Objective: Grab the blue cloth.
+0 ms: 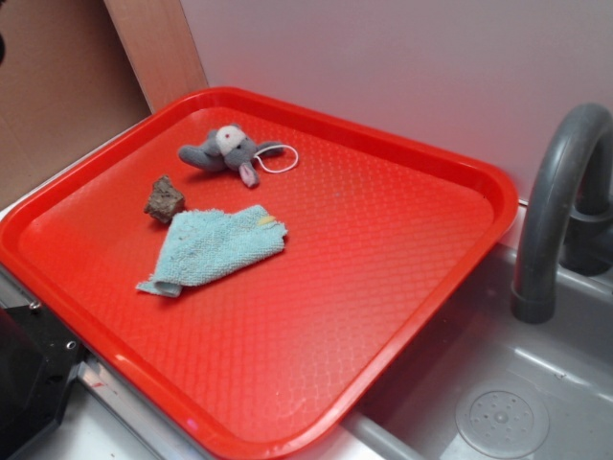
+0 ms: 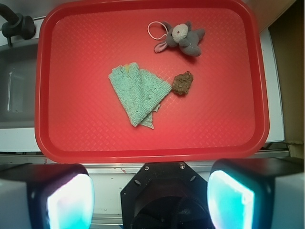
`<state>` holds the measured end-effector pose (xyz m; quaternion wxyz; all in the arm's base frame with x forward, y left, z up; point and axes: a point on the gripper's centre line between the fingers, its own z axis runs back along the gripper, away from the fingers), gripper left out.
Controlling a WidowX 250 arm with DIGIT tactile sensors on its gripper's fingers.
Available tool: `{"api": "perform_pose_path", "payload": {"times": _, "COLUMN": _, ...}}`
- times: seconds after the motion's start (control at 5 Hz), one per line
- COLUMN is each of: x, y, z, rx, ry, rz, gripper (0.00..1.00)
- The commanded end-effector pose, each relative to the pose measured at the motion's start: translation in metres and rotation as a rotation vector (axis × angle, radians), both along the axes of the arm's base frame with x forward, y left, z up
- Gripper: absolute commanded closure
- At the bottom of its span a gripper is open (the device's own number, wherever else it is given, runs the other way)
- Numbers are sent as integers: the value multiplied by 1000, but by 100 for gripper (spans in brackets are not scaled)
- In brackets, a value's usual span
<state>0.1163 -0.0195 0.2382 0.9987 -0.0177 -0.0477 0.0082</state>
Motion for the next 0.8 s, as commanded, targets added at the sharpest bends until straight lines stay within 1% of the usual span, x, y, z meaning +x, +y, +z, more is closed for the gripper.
{"api": "perform_pose_path", "payload": {"times": 0.0, "x": 0, "y": 0, "z": 0, "rx": 0, "ry": 0, "rz": 0, "gripper": 0}}
{"api": "perform_pose_path", "payload": {"times": 0.4, "x": 14, "y": -3, "z": 6, "rx": -64, "ry": -33, "rz": 114, "gripper": 0}}
{"api": "perform_pose_path", "payload": {"times": 0.6, "x": 26, "y": 0, "z": -13, "rx": -95, "ry": -41, "rz": 164, "gripper": 0}}
